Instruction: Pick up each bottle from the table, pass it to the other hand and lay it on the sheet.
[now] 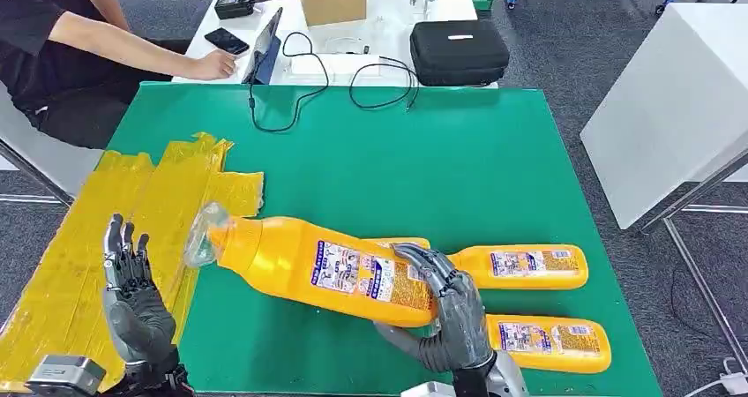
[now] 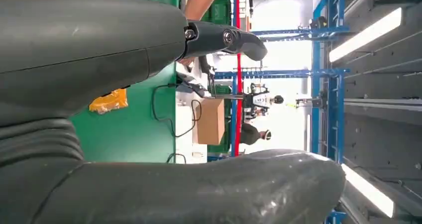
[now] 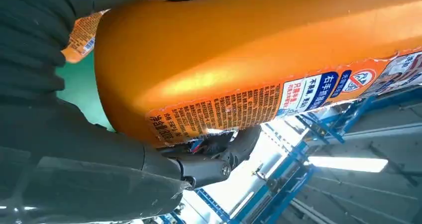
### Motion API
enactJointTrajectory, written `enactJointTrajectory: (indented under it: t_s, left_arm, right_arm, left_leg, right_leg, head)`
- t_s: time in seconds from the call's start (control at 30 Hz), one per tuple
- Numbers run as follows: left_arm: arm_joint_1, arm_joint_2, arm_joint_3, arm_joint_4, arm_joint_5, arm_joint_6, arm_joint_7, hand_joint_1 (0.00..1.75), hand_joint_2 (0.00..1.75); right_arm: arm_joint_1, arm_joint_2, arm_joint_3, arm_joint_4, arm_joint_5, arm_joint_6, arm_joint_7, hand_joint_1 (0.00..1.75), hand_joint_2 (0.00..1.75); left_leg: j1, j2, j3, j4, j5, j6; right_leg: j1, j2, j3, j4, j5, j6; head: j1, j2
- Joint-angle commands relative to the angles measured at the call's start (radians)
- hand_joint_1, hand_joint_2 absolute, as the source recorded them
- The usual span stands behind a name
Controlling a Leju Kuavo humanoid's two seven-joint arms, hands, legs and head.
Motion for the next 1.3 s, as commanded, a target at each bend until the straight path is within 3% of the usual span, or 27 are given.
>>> enactJointTrajectory:
  t_s: [0.03,0.17,0.2,0.5,0.7,0.77,1.3]
  left_arm:
    - [-0.029,-0.002,-0.02,0.084,-0.018,-0.029,0.057,0.0,0.0]
    - [-0.052,0.031,-0.094,0.158,0.016,-0.157,0.157,0.0,0.0]
    - [-0.058,0.03,-0.104,0.171,0.022,-0.163,0.162,0.0,1.75]
    - [-0.062,0.036,-0.115,0.174,0.073,-0.203,0.18,0.0,1.75]
    - [-0.094,0.063,-0.141,0.256,0.239,-0.379,0.167,0.0,1.75]
    - [-0.092,0.066,-0.138,0.257,0.256,-0.397,0.163,0.0,1.75]
    - [-0.085,0.064,-0.129,0.241,0.266,-0.409,0.166,0.0,1.75]
  right_arm:
    - [-0.001,0.042,-0.06,0.008,-0.01,0.011,-0.011,1.66,1.75]
    - [-0.061,0.071,-0.082,0.065,-0.03,0.06,-0.014,1.71,1.75]
    - [-0.078,0.079,-0.082,0.083,-0.032,0.067,-0.012,1.66,1.75]
    - [-0.09,0.082,-0.076,0.096,-0.038,0.079,-0.012,1.66,1.75]
    - [-0.229,0.133,-0.027,0.252,-0.056,0.104,-0.013,1.69,1.75]
    - [-0.251,0.146,-0.002,0.277,-0.061,0.112,-0.011,1.61,1.75]
    - [-0.251,0.145,0.024,0.294,-0.062,0.108,-0.001,1.62,1.75]
  left_leg:
    - [0.0,0.001,0.004,0.0,-0.002,-0.002]
    - [0.0,0.0,0.004,-0.001,-0.001,-0.002]
    - [0.0,0.0,0.002,-0.001,0.0,-0.001]
    - [0.0,0.001,0.002,-0.001,0.0,-0.001]
    - [0.0,0.004,0.002,-0.002,0.0,-0.001]
    - [0.0,0.007,0.005,-0.002,-0.001,-0.003]
    - [0.0,0.003,0.003,-0.001,-0.001,-0.002]
  right_leg:
    - [0.0,0.0,0.004,0.0,-0.002,0.0]
    - [0.0,-0.001,0.004,-0.001,-0.001,0.0]
    - [0.0,0.0,0.002,-0.001,0.0,0.0]
    - [0.0,0.0,0.002,-0.001,0.0,0.0]
    - [0.0,0.003,0.002,-0.002,0.001,0.0]
    - [0.0,0.005,0.004,-0.002,0.001,-0.001]
    - [0.0,0.002,0.003,-0.001,-0.001,0.0]
  head:
    - [0.0,0.0]
    - [0.0,0.0]
    - [0.0,0.0]
    - [0.0,0.0]
    - [0.0,0.0]
    - [0.0,0.0]
    - [0.0,0.0]
